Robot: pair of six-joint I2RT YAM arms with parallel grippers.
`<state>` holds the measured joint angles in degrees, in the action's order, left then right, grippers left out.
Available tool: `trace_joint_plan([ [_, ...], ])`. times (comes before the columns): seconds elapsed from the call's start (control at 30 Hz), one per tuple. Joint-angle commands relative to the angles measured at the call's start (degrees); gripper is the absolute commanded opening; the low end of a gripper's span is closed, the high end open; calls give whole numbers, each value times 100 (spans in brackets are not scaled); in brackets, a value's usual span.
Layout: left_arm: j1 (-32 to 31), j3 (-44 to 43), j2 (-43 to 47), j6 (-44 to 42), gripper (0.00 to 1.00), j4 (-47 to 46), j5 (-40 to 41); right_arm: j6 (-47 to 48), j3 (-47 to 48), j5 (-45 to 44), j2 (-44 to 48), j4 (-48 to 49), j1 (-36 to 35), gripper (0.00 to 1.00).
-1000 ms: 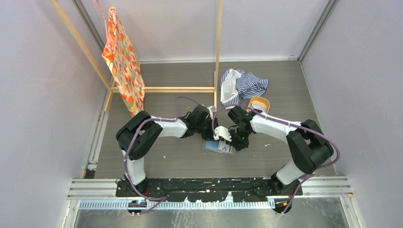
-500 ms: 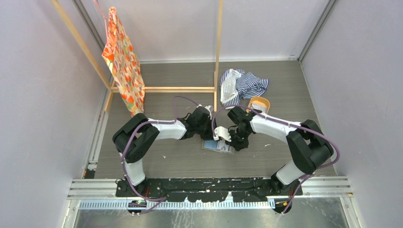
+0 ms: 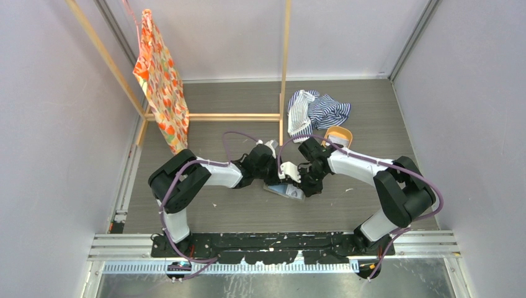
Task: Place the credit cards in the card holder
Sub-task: Insert the credit card into the card holder.
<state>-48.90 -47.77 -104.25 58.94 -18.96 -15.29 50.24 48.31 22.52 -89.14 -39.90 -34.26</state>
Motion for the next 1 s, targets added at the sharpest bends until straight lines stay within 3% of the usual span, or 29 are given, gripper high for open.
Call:
trace_joint_plan([
  [0.0, -198, -11, -3, 466, 22, -1364, -633, -174, -15, 78, 180, 894, -12, 1],
  [0.27, -98, 209, -17, 597, 28, -1819, -800, -12, 2, 204, 418, 760, 210, 1],
  [0.4, 100, 474, 174, 441, 31, -1638, -643, 583, 170, 601, 617, 15, 580, 2],
  [0.63, 422, 597, 541, -15, 39, -1167, -694, 1822, 378, 1280, 949, -1353, 1214, 13],
  [0.8, 551, 653, 761, -275, 40, -1162, -798, 1516, 656, 1901, 1125, -1603, 1588, 16],
  [0.9, 615, 672, 1024, -594, 40, -1053, -769, 312, 961, 2085, 1271, -1272, 1919, 18],
  [0.97, 634, 660, 1317, -945, 40, -777, -642, -514, 1193, 2046, 1345, -1055, 2211, 24],
])
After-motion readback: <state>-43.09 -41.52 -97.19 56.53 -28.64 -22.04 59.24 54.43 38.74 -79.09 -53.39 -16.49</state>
